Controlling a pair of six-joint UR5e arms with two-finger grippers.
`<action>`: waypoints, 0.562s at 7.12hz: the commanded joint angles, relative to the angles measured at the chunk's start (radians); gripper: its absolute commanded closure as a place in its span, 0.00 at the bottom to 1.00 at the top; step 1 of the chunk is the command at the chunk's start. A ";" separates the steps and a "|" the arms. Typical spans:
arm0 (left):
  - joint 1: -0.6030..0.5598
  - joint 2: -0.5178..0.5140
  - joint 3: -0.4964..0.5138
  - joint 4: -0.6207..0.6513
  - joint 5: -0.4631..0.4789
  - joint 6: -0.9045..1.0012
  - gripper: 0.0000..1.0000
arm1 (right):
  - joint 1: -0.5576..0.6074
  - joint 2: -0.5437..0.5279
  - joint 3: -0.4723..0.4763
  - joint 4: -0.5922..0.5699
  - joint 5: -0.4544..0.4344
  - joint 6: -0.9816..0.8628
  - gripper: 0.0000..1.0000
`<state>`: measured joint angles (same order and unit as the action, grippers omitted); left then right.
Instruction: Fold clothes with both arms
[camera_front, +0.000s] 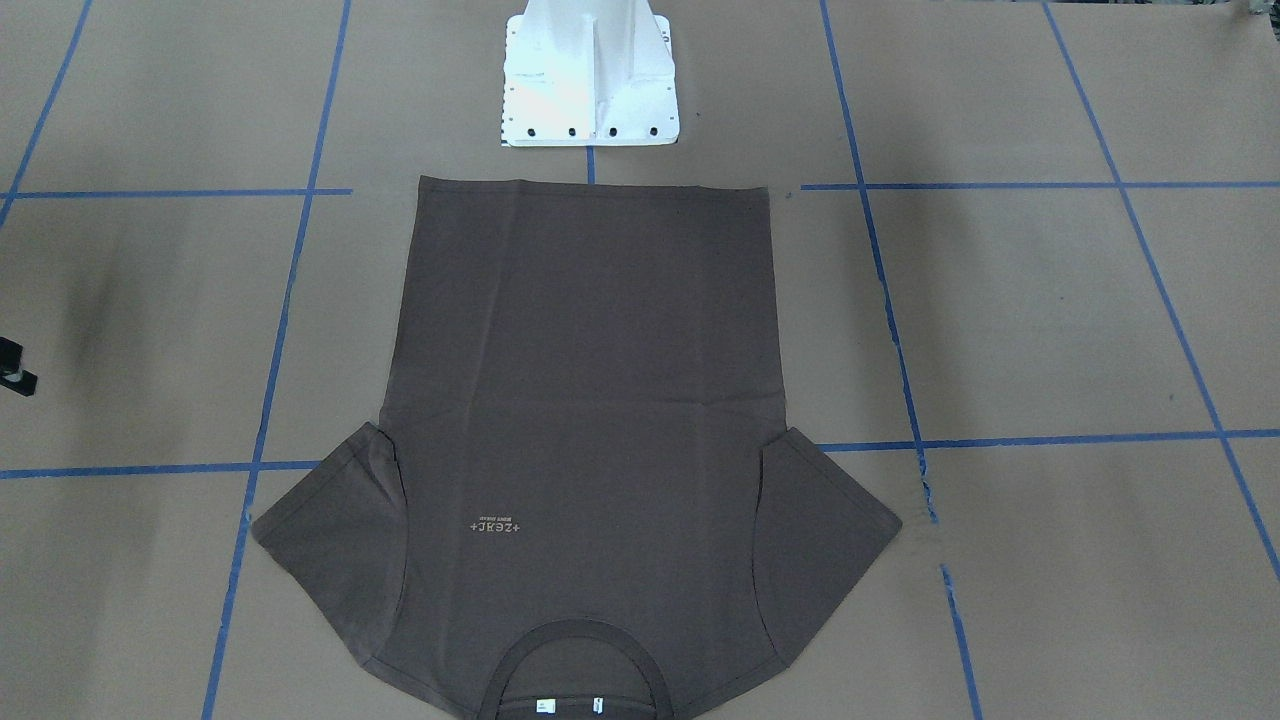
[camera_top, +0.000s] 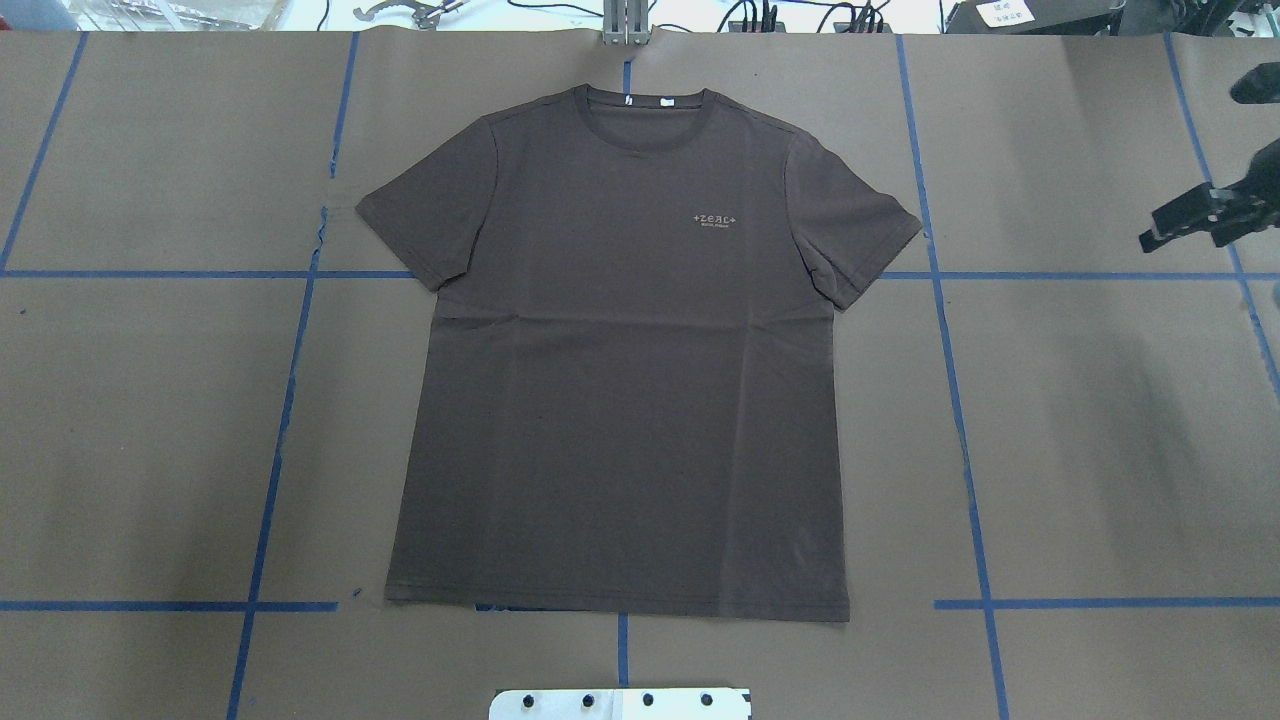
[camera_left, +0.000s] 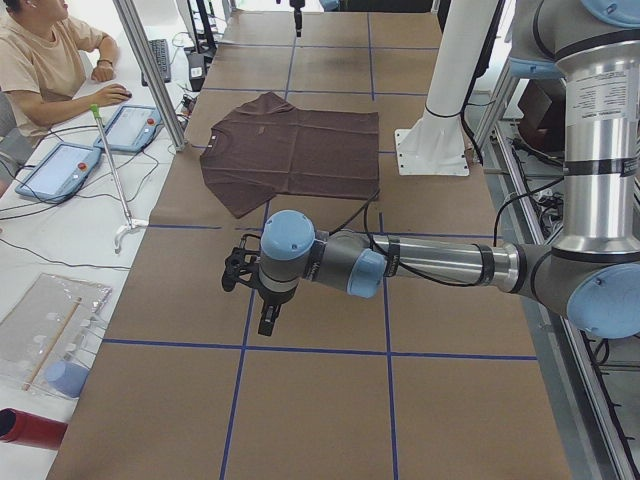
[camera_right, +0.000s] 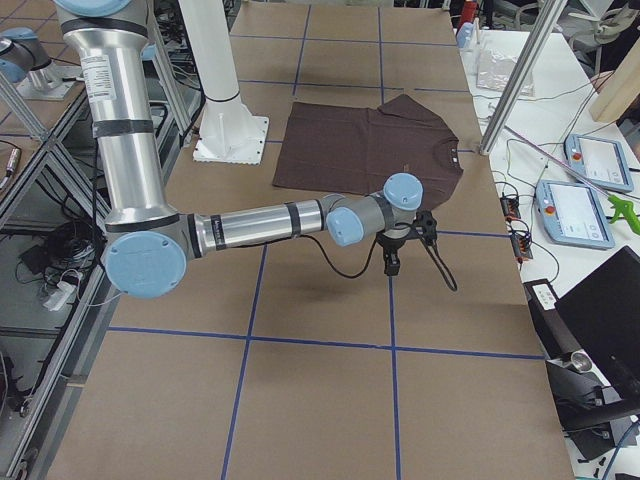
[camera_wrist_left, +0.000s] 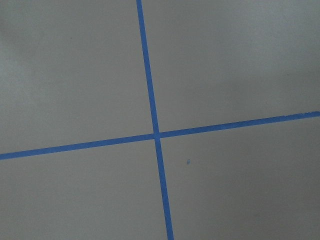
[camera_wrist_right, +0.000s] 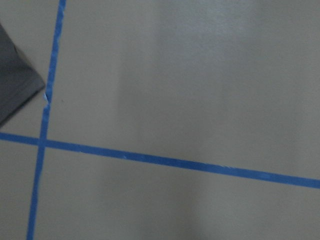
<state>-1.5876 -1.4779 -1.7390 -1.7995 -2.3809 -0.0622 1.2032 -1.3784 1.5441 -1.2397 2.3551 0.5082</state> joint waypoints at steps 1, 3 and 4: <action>0.000 -0.002 -0.005 0.000 -0.003 -0.001 0.00 | -0.175 0.216 -0.155 0.186 -0.144 0.414 0.00; 0.000 -0.002 -0.005 -0.007 -0.003 0.005 0.00 | -0.243 0.390 -0.324 0.196 -0.282 0.620 0.02; 0.000 -0.001 -0.014 -0.018 -0.003 0.005 0.00 | -0.252 0.442 -0.390 0.210 -0.286 0.724 0.08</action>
<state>-1.5877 -1.4800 -1.7456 -1.8072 -2.3837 -0.0581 0.9749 -1.0202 1.2485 -1.0464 2.0981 1.0988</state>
